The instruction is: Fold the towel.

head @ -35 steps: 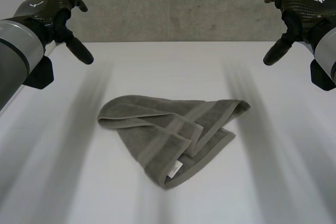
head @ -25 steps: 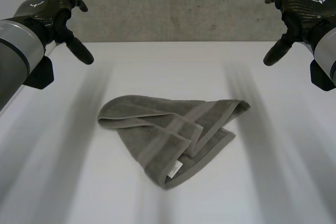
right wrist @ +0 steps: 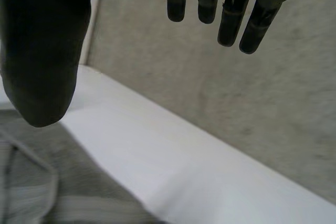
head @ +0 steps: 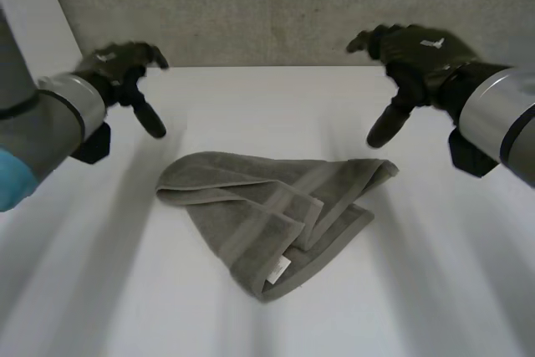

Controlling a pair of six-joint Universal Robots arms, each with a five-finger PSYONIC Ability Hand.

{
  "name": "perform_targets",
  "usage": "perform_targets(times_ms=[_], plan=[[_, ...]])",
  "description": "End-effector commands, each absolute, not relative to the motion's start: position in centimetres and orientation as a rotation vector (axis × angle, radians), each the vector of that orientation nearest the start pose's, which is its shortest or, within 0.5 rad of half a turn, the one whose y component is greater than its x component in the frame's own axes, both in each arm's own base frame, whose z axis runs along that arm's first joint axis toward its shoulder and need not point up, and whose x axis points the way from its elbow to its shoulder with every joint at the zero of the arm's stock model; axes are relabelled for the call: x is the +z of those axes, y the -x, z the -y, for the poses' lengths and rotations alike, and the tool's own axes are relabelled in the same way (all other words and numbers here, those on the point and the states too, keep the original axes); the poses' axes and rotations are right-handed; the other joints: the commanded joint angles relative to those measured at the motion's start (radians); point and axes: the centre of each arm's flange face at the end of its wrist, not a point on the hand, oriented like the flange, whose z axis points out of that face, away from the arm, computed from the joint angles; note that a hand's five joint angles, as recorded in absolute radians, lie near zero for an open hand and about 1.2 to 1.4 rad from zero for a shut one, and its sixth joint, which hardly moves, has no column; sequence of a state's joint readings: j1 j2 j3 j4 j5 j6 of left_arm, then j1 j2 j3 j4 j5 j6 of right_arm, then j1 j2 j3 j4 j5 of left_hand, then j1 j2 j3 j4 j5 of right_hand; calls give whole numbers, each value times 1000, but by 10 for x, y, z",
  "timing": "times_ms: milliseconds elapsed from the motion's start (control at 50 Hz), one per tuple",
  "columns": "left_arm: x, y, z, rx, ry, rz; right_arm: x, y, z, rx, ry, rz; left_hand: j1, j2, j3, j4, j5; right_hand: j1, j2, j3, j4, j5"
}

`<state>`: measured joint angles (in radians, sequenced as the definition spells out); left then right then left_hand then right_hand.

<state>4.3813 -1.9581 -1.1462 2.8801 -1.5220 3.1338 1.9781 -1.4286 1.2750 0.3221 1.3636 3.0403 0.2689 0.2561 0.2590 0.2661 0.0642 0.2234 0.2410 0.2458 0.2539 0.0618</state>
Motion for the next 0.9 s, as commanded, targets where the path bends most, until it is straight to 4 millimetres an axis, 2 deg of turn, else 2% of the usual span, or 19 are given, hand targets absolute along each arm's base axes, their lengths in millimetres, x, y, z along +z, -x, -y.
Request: perform_targets(times_ms=[20, 40, 60, 100, 120, 160, 180, 220, 240, 360, 500, 540, 600, 660, 720, 760, 780, 820, 900], plan=[[228, 256, 328, -1899, -655, -2727, 279, -282, 239, -1611, 794, -2104, -73, -60, -63, -70, -43, -49, -66, -71, -79, -62], [216, 256, 331, -1853, -674, -2743, 266, -292, 234, -1564, 830, -2106, -73, -60, -63, -70, -43, -49, -66, -71, -79, -62], [215, 256, 331, -1852, -674, -2743, 266, -292, 234, -1563, 831, -2106, -73, -60, -63, -70, -43, -49, -66, -71, -79, -62], [195, 257, 333, -1770, -707, -2768, 237, -306, 230, -1481, 868, -2132, -70, -57, -60, -67, -40, -49, -66, -71, -79, -62], [195, 257, 333, -1770, -707, -2768, 237, -307, 230, -1481, 868, -2133, -70, -57, -60, -67, -40, -49, -66, -71, -79, -62], [176, 258, 334, -1706, -735, -2783, 209, -311, 236, -1452, 864, -2186, -64, -51, -54, -61, -34, -49, -66, -71, -79, -62], [176, 258, 334, -1706, -735, -2784, 209, -311, 236, -1452, 864, -2186, -64, -51, -54, -61, -34, -49, -66, -71, -79, -62], [158, 259, 336, -1665, -754, -2789, 185, -314, 240, -1458, 856, -2223, -61, -48, -51, -59, -31, -49, -66, -71, -79, -62], [158, 259, 336, -1664, -754, -2789, 185, -314, 240, -1458, 856, -2223, -61, -48, -51, -59, -31, -49, -66, -71, -79, -62], [137, 260, 346, -1700, -763, -2695, 154, -321, 233, -1457, 871, -2229, -44, -31, -34, -41, -14, 87, 70, 65, 57, 74], [134, 255, 354, -1760, -677, -2603, 146, -328, 229, -1494, 880, -2176, -26, -13, -16, -23, 4, 428, 411, 406, 398, 415], [132, 254, 354, -1765, -669, -2593, 145, -329, 230, -1525, 868, -2150, -14, -2, -4, -12, 16, 639, 621, 616, 608, 626], [130, 254, 353, -1759, -670, -2597, 144, -330, 231, -1536, 845, -2132, 3, 16, 13, 6, 33, 774, 757, 752, 744, 761], [129, 254, 353, -1757, -671, -2598, 143, -331, 231, -1529, 828, -2128, 33, 46, 43, 35, 63, 778, 760, 755, 747, 765], [129, 254, 353, -1757, -669, -2599, 141, -331, 232, -1509, 788, -2134, 62, 75, 72, 65, 92, 687, 669, 664, 656, 674], [132, 254, 353, -1766, -668, -2594, 142, -332, 233, -1494, 756, -2135, 74, 87, 84, 77, 104, 316, 298, 294, 285, 303], [132, 254, 353, -1766, -667, -2594, 142, -332, 233, -1494, 756, -2135, 74, 87, 84, 77, 104, 314, 296, 291, 283, 301], [134, 254, 354, -1772, -668, -2589, 144, -331, 234, -1487, 737, -2142, 74, 87, 84, 77, 104, 124, 106, 101, 93, 111], [135, 254, 353, -1774, -668, -2588, 145, -330, 233, -1454, 736, -2168, 77, 90, 87, 79, 107, 41, 23, 18, 10, 28]])
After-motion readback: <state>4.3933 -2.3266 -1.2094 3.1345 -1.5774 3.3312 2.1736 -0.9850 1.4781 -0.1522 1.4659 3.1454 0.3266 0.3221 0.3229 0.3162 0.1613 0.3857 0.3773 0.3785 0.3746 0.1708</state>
